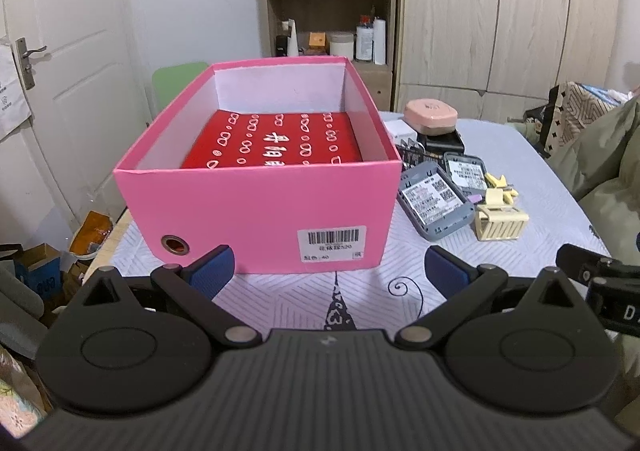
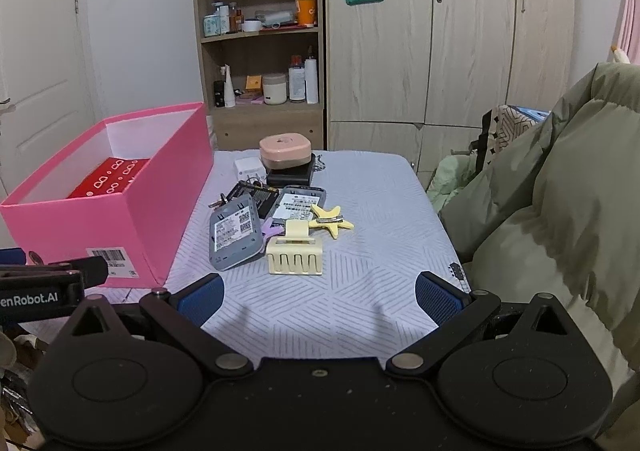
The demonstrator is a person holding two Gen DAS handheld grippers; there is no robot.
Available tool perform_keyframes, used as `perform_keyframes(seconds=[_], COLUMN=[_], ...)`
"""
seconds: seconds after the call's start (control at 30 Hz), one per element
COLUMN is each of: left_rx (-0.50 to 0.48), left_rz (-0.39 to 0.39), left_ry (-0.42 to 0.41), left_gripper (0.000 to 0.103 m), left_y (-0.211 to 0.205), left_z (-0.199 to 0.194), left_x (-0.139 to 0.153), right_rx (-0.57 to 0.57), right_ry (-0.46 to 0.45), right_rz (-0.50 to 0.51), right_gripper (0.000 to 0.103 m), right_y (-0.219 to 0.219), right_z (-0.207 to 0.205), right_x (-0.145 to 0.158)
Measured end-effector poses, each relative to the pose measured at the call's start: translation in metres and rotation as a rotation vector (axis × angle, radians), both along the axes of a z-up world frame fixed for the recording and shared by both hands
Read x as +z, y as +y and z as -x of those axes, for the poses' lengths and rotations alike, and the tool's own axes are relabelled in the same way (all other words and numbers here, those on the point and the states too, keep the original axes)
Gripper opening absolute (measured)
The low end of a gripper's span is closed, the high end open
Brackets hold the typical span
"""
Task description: Organize rigid objects
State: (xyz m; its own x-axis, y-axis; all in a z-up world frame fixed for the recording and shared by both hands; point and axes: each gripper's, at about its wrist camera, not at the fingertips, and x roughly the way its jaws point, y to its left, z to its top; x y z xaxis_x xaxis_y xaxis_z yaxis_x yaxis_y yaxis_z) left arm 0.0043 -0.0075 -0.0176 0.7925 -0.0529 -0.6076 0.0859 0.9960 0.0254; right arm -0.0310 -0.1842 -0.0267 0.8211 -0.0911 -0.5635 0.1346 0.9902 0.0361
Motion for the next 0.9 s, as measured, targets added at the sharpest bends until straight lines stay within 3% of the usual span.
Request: perform_keyframes(seconds=[0.4, 0.57, 0.67, 0.83, 0.9], left_rx=[-0.042, -0.125, -0.176, -0.215, -0.251], left_rz=[-0.004, -0.084, -0.14, -0.203, -0.213], left_ry=[0.036, 0.037, -0.012, -0.162, -0.165], left_gripper=[0.103, 0.103, 0.102, 0.098, 0.098], left_y=[-0.002, -0.008, -0.007, 0.004, 0.009], left_z=[-0.007, -0.014, -0.017, -0.019, -0.024], left_x=[0.004, 0.009, 0.019, 0.049, 0.063], right_rx=[0.015, 0.066, 0.118, 0.152, 0.144], right_ry=[0.01, 0.004, -0.055, -0.294, -0.295], right_rz=[0.01, -0.058, -0.105, -0.107, -0.09], right_gripper=[0.103, 0.103, 0.103, 0.103, 0.103], right_y=[-0.003, -0.016, -0.023, -0.029, -0.031], right_z=[-0.006, -0.006, -0.004, -0.004, -0.017], right_x=[0.004, 0.009, 0.012, 0.014, 0.017])
